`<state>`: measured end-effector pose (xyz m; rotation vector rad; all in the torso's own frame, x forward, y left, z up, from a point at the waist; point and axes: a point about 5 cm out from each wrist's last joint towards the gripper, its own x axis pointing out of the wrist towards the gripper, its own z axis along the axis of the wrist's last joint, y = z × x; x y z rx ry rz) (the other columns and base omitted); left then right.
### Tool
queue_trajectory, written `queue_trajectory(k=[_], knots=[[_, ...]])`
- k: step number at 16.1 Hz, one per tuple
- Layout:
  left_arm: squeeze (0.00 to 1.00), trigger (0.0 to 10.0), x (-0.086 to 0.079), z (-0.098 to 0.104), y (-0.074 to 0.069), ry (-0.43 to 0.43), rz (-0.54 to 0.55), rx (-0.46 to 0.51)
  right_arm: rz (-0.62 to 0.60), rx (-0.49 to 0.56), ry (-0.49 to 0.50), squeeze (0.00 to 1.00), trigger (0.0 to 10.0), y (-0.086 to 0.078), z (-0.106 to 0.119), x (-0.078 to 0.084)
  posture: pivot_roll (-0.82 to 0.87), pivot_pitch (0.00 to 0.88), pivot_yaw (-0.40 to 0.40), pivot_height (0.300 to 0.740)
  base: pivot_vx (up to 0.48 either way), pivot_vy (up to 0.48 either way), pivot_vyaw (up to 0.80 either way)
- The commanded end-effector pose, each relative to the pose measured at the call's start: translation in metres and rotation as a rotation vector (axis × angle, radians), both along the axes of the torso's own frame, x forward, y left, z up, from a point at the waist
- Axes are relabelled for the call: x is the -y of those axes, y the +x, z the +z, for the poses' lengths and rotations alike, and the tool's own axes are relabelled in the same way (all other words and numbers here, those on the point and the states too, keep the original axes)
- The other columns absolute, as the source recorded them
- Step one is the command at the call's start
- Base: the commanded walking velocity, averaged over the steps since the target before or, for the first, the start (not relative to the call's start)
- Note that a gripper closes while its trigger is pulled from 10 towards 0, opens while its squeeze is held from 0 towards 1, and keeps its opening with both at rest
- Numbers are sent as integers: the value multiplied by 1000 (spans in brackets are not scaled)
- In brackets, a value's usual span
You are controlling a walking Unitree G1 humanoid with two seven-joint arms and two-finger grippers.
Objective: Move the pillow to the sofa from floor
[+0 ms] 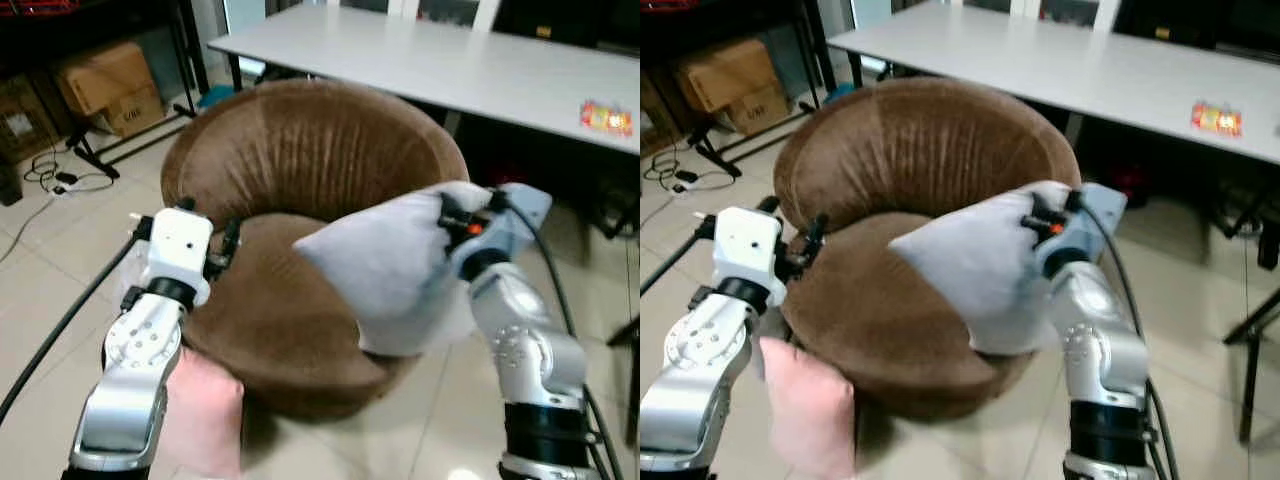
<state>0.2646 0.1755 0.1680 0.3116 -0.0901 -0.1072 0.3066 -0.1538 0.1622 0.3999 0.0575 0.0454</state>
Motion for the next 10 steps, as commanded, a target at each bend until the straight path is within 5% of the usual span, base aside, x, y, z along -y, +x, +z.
queue_trajectory(k=[1, 3, 8, 10], knots=[[0, 10000, -6, -2, 0, 6, 16, -14, 38, 65, 10, 0, 10000, 1, 14, -12, -51, 0, 16, 740, 341, 0, -800], [0, 10000, -6, -3, 0, 8, 11, -15, 34, 67, 8, 0, 10000, 1, 14, -11, -55, 0, 22, 740, 341, 0, -800], [0, 10000, -5, -1, 2, 17, 1, -10, 126, 137, 30, 0, 10000, 2, 27, -22, -46, 0, 15, 740, 340, 0, 0], [0, 10000, -5, -1, 0, 17, 3, -5, 186, 170, 31, 0, 10000, 3, 35, -29, -38, 0, 5, 740, 339, 0, 800]])
